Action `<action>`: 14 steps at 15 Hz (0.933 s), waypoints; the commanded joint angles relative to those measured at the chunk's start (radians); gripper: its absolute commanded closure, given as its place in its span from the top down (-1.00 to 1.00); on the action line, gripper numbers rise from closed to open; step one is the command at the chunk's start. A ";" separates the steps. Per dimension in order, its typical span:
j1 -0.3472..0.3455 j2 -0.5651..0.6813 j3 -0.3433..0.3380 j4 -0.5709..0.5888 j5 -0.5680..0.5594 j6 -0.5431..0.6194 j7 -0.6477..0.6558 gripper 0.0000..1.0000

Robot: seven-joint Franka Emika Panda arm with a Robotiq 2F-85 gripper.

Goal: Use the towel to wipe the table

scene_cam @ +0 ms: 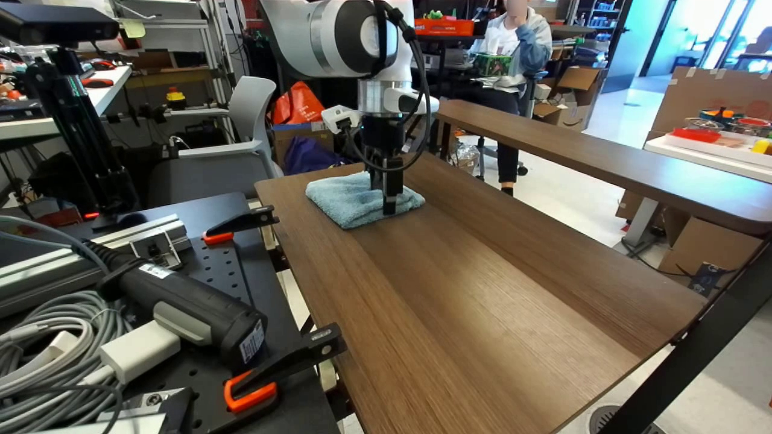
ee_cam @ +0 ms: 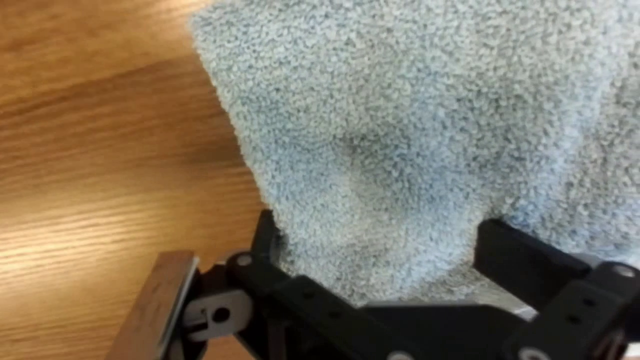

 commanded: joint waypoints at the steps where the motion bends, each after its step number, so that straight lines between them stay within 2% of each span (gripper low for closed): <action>1: -0.049 0.089 0.005 0.170 0.056 -0.068 0.005 1.00; 5: -0.131 0.098 -0.024 0.187 0.096 -0.074 -0.014 1.00; 14: -0.218 -0.027 -0.171 0.016 0.043 -0.071 -0.003 1.00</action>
